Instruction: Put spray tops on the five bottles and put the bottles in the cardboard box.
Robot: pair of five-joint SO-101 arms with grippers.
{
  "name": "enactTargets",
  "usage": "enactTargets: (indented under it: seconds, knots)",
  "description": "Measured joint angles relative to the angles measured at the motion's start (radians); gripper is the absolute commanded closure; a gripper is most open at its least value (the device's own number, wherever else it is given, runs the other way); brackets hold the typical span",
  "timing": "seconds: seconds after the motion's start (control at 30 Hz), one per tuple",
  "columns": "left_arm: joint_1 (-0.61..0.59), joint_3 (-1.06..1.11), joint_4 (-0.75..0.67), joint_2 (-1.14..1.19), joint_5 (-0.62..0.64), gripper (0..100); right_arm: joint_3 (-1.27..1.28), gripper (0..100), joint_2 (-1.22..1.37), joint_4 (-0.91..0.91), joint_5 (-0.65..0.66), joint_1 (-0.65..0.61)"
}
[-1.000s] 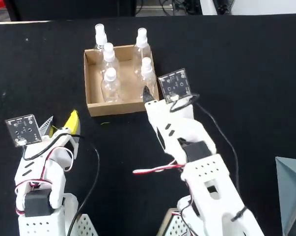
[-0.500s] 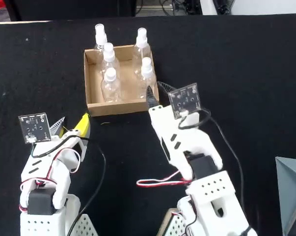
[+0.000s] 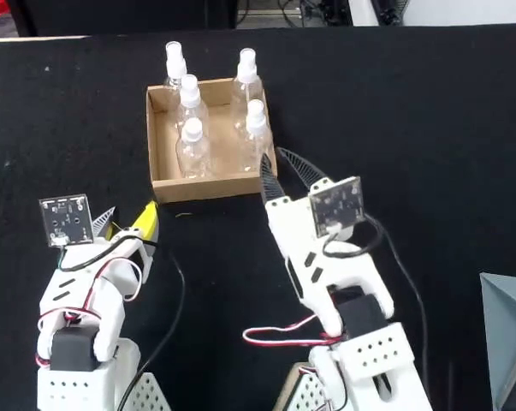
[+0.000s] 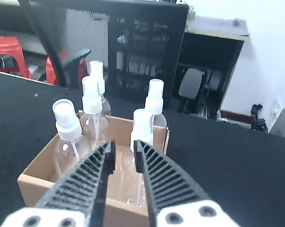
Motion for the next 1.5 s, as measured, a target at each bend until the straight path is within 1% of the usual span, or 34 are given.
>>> enactTargets:
  seconds: [0.4,0.63,0.87,0.93,1.07,1.3,1.5]
  knots:
    - [0.003,0.028,0.000,0.000,-0.011,79,0.000,98.7,-0.120,0.000,0.000,0.000]
    - [0.003,0.028,-0.005,0.000,-0.011,79,0.129,98.5,-0.206,0.000,0.000,0.000]
    - [0.003,0.046,-0.012,0.000,-0.014,79,0.269,98.3,-0.385,0.000,0.002,0.163]
    - [-0.017,0.058,-0.012,0.000,-0.014,79,0.299,98.3,-0.433,0.005,0.002,0.218]
    - [-0.055,0.098,-0.018,0.000,-0.017,79,0.299,98.3,-0.440,0.087,0.002,0.333]
    - [-0.063,0.181,-0.018,0.000,-0.017,79,0.299,98.3,-0.440,0.141,0.002,0.437]
    - [-0.063,0.226,-0.031,0.000,-0.020,79,0.299,98.3,-0.440,0.221,0.000,0.462]
